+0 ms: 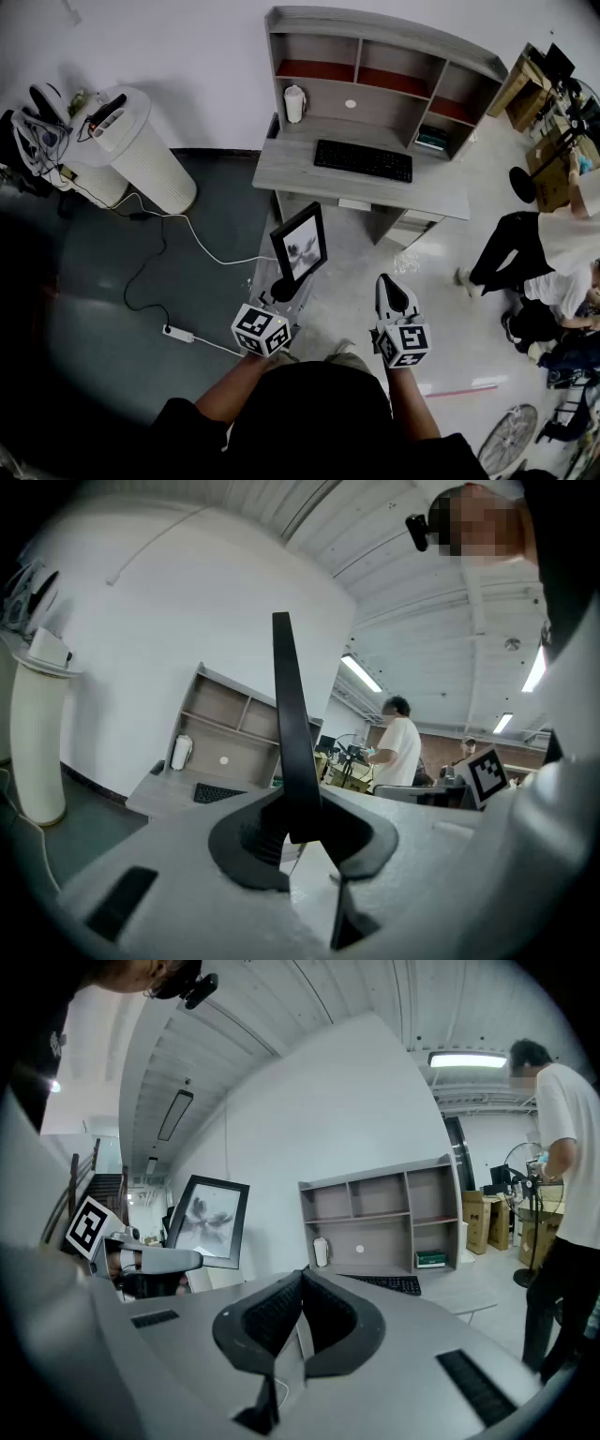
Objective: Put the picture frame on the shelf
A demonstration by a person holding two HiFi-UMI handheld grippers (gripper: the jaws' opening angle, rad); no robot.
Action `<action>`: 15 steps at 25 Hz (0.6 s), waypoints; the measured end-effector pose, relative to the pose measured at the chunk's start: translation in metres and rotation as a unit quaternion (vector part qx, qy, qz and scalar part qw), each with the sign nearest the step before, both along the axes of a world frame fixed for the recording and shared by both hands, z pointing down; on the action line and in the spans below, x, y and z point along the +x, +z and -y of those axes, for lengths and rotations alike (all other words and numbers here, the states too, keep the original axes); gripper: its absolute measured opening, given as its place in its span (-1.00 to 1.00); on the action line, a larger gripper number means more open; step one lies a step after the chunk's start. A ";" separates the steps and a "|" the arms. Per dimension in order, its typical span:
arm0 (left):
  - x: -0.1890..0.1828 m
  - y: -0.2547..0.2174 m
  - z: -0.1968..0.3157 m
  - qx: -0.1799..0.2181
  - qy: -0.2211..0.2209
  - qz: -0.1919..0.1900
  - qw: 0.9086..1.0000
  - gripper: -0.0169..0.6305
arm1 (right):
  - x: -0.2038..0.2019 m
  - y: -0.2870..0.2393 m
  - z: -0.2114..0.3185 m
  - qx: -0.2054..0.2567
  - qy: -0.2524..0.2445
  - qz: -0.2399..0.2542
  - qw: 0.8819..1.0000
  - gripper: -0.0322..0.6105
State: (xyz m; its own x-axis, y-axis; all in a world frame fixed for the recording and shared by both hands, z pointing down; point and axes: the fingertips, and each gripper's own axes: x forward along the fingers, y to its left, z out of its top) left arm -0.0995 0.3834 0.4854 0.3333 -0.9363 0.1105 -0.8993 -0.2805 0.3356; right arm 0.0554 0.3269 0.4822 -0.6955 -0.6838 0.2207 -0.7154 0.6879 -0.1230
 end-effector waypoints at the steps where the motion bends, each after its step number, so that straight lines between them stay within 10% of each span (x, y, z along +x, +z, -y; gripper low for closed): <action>1: 0.005 -0.001 0.000 0.001 -0.002 0.002 1.000 -0.71 | 0.005 0.001 0.000 -0.001 0.000 -0.001 1.000 -0.86; 15: 0.089 -0.008 0.035 0.015 -0.014 0.000 1.000 -0.71 | 0.085 -0.016 0.018 0.044 -0.021 0.026 0.998 -0.86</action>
State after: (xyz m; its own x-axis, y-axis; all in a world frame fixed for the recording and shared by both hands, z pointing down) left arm -0.0103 0.3482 0.4773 0.3060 -0.9484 0.0832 -0.9073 -0.2640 0.3274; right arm 0.1408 0.3092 0.4661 -0.7330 -0.6687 0.1248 -0.6797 0.7271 -0.0967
